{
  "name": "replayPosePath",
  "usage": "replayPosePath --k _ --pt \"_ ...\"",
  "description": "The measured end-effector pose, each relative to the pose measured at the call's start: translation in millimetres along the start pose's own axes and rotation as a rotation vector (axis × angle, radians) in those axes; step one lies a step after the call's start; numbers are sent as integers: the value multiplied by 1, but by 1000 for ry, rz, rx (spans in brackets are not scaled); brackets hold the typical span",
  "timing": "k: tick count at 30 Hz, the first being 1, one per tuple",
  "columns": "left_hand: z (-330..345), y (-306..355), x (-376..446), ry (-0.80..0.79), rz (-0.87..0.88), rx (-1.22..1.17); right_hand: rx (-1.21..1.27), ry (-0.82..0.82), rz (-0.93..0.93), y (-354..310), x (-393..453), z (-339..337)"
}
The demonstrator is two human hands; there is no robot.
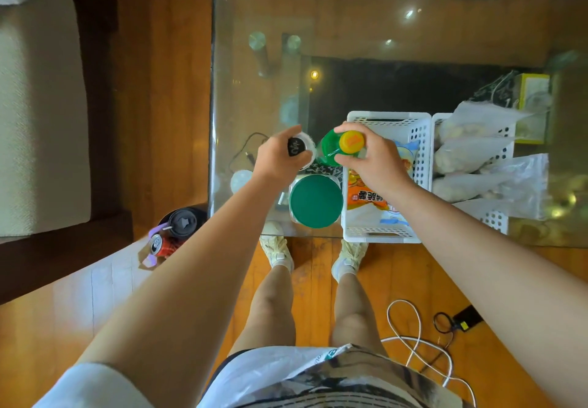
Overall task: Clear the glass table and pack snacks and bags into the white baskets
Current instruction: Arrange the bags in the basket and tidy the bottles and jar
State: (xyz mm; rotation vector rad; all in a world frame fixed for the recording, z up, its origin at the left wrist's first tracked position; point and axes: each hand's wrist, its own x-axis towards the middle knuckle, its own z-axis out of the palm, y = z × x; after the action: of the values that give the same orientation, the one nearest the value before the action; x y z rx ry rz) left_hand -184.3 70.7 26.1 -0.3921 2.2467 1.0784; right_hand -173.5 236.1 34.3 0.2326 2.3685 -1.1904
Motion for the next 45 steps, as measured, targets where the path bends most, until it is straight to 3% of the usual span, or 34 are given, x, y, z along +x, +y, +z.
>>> replayPosePath --k 8,23,28,33,37,45 --pt "3 1 0 -58 5 -99 37 -4 -12 1 -3 2" --pt "-3 -3 7 -120 63 -70 10 -104 -20 -1 -1 -2" --pt "9 -18 -11 -38 -137 -444 -19 -114 -7 -2 3 -5" --pt "49 -40 -35 -218 -554 -530 -29 -129 -6 1 3 -6" --pt "59 -43 -32 -112 -519 -589 -47 -140 -16 3 1 -5" --pt "59 -44 -22 -107 -480 -501 -44 -157 -10 3 4 -5"
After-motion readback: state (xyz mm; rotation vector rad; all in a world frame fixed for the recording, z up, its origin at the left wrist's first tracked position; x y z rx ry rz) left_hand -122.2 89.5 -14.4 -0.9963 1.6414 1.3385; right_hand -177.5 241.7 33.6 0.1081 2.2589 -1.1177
